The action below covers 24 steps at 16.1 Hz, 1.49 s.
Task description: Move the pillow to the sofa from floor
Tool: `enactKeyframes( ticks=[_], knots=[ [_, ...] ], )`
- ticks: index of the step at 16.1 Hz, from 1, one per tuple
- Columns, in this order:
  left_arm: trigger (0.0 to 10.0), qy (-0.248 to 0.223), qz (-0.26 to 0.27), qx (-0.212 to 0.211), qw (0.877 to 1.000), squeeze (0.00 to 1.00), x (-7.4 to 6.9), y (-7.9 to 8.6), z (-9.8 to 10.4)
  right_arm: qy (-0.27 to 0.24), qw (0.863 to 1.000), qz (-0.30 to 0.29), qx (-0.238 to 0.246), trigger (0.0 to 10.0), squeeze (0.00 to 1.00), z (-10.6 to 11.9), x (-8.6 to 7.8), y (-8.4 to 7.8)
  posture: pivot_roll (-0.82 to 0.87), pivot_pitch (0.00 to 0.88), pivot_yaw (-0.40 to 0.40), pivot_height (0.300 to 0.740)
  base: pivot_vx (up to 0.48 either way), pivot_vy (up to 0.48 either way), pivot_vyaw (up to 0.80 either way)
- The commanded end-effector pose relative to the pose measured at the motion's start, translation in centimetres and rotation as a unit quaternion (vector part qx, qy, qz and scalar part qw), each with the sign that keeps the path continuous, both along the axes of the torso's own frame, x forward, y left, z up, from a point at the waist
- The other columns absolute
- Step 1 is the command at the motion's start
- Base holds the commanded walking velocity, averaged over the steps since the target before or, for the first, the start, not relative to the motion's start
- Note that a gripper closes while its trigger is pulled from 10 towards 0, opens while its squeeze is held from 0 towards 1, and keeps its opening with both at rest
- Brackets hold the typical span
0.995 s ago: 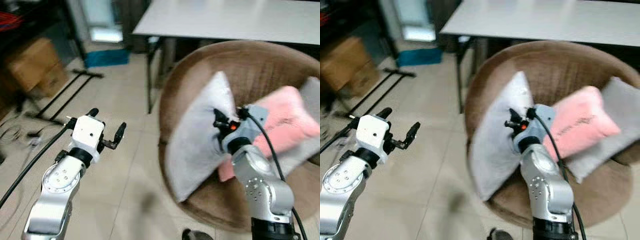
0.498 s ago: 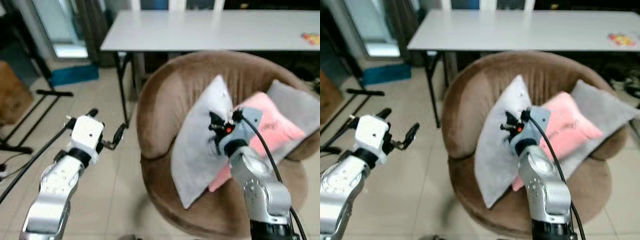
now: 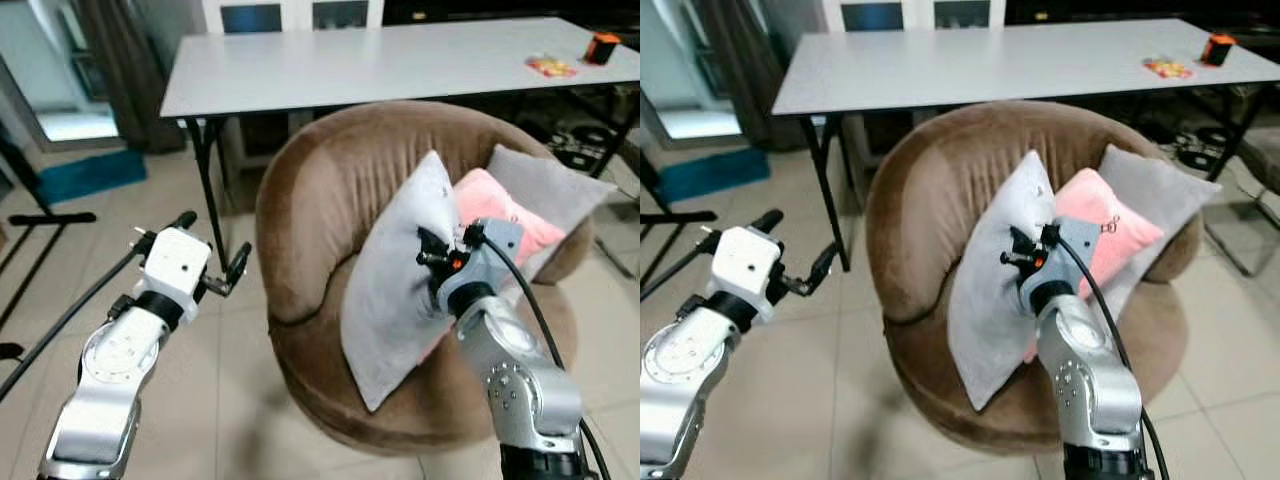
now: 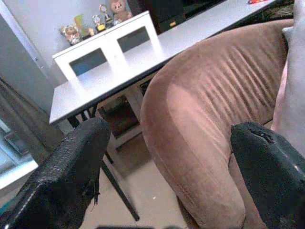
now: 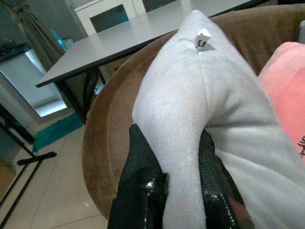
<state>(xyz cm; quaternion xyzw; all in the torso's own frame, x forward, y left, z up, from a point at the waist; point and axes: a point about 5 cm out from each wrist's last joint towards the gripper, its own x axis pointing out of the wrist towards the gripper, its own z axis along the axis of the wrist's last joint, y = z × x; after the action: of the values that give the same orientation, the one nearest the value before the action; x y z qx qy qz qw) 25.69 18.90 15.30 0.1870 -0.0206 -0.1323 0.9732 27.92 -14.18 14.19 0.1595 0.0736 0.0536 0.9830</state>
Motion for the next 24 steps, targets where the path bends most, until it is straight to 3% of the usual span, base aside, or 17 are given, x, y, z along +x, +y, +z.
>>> enactKeyframes(
  ticks=[1, 5, 11, 24],
  knots=[
    [10.0, 0.003, 0.002, -0.003, 1.000, 0.00, 0.1, -0.1, 0.1, -0.043, 0.999, 0.012, 0.001, 10.0, 0.00, 1.8, 0.2, -0.1, -0.08, 0.000, 0.062, 0.740, 0.000, 0.000, 0.00],
    [10.0, 0.016, -0.016, -0.007, 1.000, 0.00, 0.2, -0.4, -0.2, -0.045, 0.998, 0.032, -0.008, 10.0, 0.00, 1.9, 0.5, 0.0, -0.07, 0.000, 0.059, 0.740, 0.000, 0.000, 0.00],
    [10.0, 0.041, -0.031, -0.020, 0.999, 0.00, -0.1, -0.5, -0.8, -0.053, 0.998, 0.024, -0.014, 10.0, 0.00, 2.2, 1.1, -0.3, -0.08, 0.000, 0.060, 0.740, 0.289, 0.000, 0.00],
    [10.0, 0.044, -0.037, -0.019, 0.998, 0.00, -0.2, -0.6, -0.7, -0.060, 0.997, 0.036, -0.018, 10.0, 0.00, 2.5, 1.7, 0.2, -0.07, 0.000, 0.053, 0.740, 0.302, 0.000, 0.00]
  ],
)
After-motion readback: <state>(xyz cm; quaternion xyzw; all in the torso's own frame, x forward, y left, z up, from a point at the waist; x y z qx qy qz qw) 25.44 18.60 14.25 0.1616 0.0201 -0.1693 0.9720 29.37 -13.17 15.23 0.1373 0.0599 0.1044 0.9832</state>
